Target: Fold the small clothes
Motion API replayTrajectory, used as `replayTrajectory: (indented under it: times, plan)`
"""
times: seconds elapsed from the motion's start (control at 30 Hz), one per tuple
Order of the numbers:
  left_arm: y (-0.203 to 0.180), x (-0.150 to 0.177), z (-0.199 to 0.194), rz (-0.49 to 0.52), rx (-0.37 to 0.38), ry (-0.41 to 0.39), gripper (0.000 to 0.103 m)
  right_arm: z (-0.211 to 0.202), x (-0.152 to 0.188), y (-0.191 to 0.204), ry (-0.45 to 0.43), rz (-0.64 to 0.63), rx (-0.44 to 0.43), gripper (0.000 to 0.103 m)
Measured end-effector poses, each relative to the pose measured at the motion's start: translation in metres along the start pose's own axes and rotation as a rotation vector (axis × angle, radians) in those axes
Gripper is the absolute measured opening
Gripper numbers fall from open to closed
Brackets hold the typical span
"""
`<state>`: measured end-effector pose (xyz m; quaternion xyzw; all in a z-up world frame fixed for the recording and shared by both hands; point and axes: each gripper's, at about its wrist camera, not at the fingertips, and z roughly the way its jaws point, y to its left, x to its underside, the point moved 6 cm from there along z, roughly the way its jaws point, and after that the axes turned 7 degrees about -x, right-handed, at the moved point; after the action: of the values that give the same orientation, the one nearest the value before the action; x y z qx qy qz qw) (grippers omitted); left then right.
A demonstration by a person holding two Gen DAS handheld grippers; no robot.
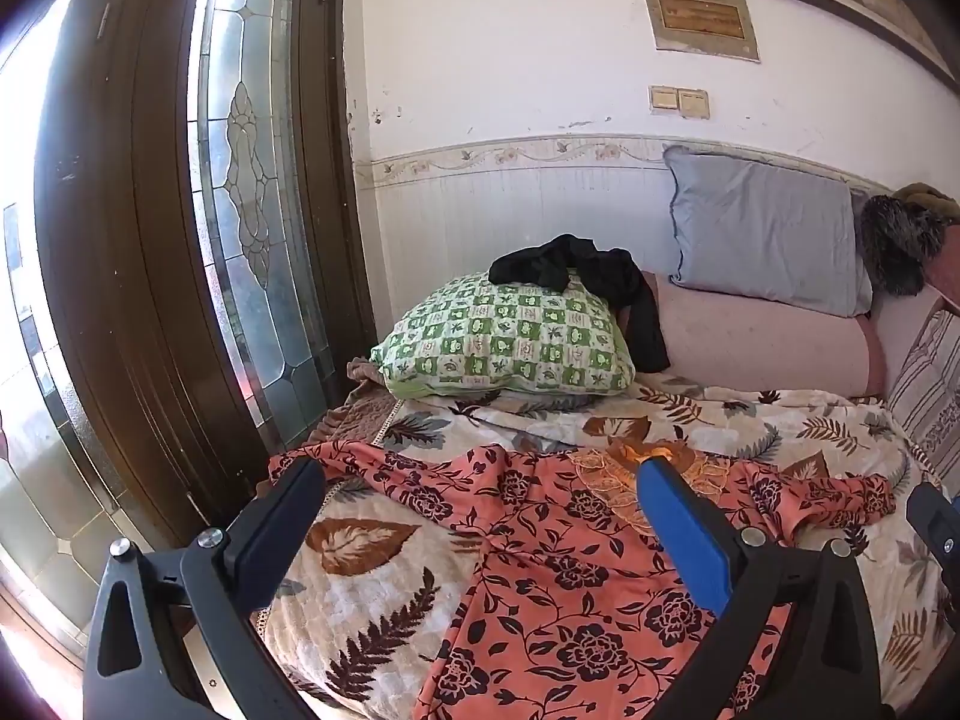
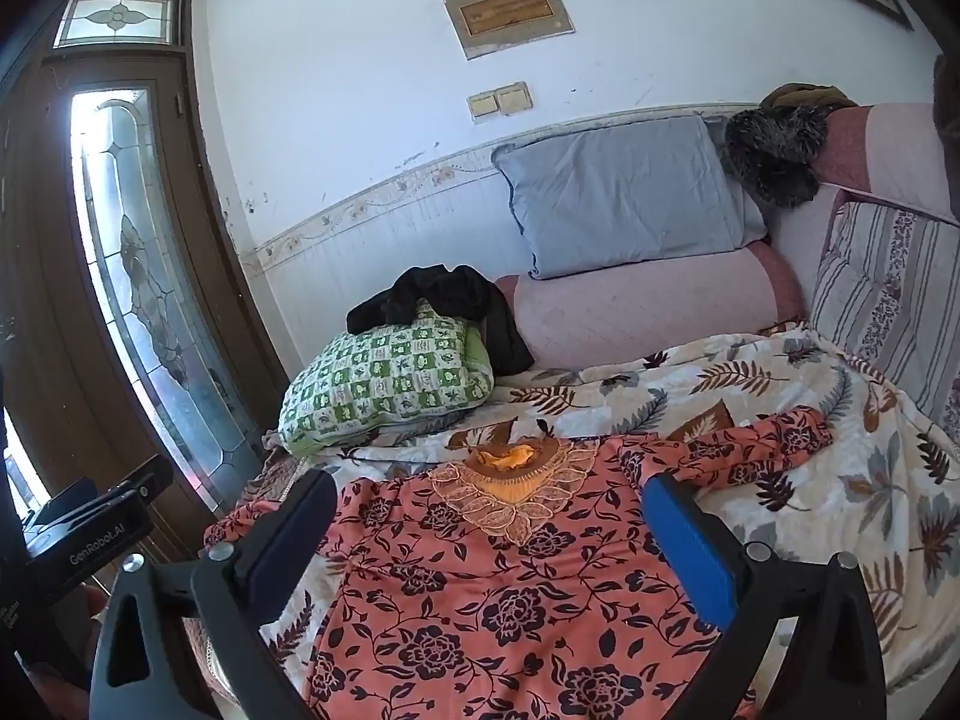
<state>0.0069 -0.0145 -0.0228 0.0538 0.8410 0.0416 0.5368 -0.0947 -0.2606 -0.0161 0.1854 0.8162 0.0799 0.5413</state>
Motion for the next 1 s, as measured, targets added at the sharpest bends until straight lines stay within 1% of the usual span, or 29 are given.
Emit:
replayTrajectory:
  times: [0.2, 0.23, 0.43, 0.53, 1.0]
  plan:
    - [-0.005, 0.001, 0.002, 0.008, 0.006, 0.008, 0.103, 0.000, 0.000, 0.003, -0.001, -0.001, -0.003, 0.103]
    - [-0.005, 0.001, 0.003, 0.010, 0.007, 0.010, 0.103, 0.003, 0.001, -0.004, -0.001, 0.000, -0.001, 0.103]
    - [-0.010, 0.005, 0.008, 0.020, 0.008, 0.019, 0.103, 0.017, 0.007, -0.009, 0.010, -0.007, 0.001, 0.103]
    - [-0.010, 0.005, 0.010, 0.021, 0.006, 0.022, 0.103, 0.015, 0.004, -0.002, 0.022, -0.013, 0.006, 0.103]
    - [-0.011, 0.007, 0.013, 0.021, -0.002, 0.022, 0.103, 0.026, 0.004, 0.005, 0.018, -0.045, 0.007, 0.103]
